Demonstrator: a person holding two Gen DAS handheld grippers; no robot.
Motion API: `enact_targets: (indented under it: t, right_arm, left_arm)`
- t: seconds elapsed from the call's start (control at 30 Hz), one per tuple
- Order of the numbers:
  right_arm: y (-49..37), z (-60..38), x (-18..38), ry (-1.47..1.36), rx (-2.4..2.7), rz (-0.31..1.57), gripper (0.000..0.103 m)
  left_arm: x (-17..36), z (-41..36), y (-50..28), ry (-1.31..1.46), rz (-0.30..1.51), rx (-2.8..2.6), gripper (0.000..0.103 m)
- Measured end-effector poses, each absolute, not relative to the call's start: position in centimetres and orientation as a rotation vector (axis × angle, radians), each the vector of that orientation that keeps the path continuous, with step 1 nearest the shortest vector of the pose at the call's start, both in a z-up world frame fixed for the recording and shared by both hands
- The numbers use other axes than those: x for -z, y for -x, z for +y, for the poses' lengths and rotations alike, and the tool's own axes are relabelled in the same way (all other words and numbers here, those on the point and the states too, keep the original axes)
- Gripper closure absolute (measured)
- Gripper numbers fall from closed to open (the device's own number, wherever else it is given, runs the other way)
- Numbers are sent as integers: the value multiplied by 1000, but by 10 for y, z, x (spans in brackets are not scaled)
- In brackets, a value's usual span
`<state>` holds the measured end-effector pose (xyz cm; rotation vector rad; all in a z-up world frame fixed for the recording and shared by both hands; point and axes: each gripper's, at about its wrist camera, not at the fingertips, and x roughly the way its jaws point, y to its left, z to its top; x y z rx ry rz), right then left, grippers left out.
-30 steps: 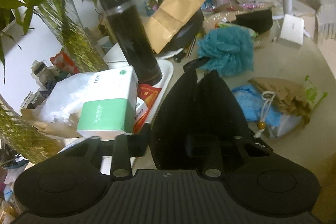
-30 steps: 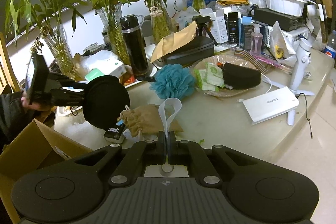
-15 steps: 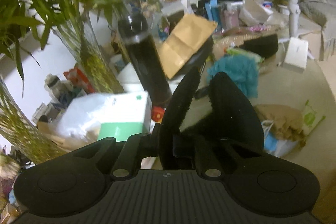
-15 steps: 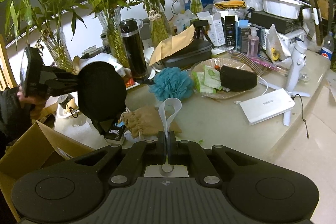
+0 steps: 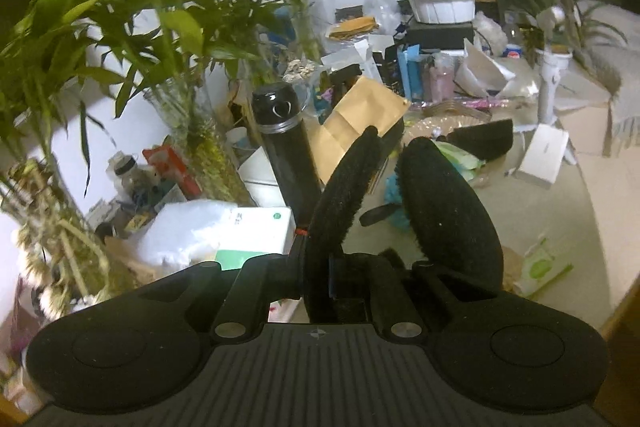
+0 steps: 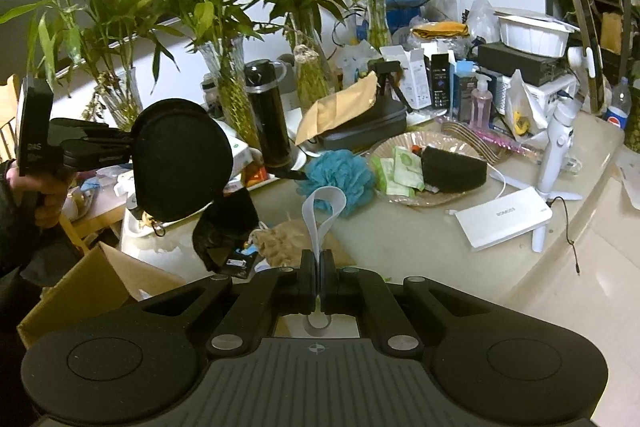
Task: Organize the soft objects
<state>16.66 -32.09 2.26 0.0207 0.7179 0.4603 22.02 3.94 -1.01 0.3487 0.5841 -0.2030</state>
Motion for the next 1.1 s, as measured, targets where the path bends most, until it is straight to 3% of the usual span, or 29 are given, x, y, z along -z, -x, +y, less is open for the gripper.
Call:
enact_targets:
  t: [0.43, 1.1]
  right_arm:
    - [-136, -308, -47, -7, -510, 688, 99]
    - [-88, -291, -54, -8, -564, 697, 98]
  left_arm:
    - [-31, 50, -155, -263, 556, 263, 93]
    - [-39, 47, -73, -213, 594, 360, 92]
